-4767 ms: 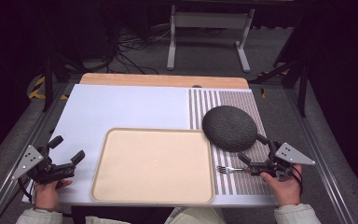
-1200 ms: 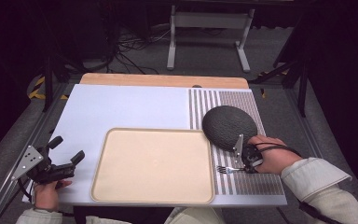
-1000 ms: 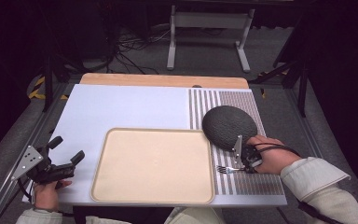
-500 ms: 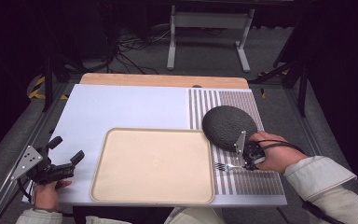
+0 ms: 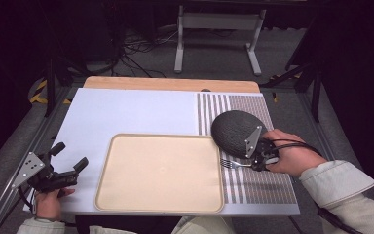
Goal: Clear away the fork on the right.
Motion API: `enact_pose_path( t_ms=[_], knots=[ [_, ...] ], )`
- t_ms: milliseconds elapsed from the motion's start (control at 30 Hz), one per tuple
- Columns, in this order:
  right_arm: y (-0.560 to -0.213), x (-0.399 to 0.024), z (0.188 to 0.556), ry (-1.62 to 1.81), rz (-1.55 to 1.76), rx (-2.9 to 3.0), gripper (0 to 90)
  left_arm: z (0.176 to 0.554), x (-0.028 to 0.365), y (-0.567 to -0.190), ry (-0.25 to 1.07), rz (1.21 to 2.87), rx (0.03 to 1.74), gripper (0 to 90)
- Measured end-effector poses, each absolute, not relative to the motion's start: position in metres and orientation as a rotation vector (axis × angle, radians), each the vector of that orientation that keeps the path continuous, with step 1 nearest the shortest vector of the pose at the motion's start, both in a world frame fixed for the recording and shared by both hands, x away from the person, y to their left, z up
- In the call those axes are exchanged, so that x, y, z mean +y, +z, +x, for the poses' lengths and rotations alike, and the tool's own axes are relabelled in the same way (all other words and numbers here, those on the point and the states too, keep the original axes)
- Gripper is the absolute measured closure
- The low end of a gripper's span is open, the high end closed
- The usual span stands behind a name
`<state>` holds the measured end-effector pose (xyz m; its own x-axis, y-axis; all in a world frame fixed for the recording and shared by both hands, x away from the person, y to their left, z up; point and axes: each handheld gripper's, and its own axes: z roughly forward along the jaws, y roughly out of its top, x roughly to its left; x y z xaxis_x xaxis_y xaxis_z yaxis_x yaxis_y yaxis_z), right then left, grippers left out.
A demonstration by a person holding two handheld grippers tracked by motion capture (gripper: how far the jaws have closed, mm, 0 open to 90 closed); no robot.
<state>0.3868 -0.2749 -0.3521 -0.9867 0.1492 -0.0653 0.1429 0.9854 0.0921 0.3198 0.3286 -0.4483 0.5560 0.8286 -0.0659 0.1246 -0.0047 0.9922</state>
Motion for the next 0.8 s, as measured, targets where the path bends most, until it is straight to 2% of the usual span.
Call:
enact_pose_path(
  t_ms=[433,800],
  knots=[
    [-0.338,-0.262,0.388,0.353,0.466,3.008,77.7,0.32,0.328,-0.448,0.68,1.495,0.855,0.0],
    [-0.334,-0.248,0.391,0.411,0.654,2.985,77.6,0.32,0.328,-0.448,0.68,1.496,0.853,0.0]
  ],
)
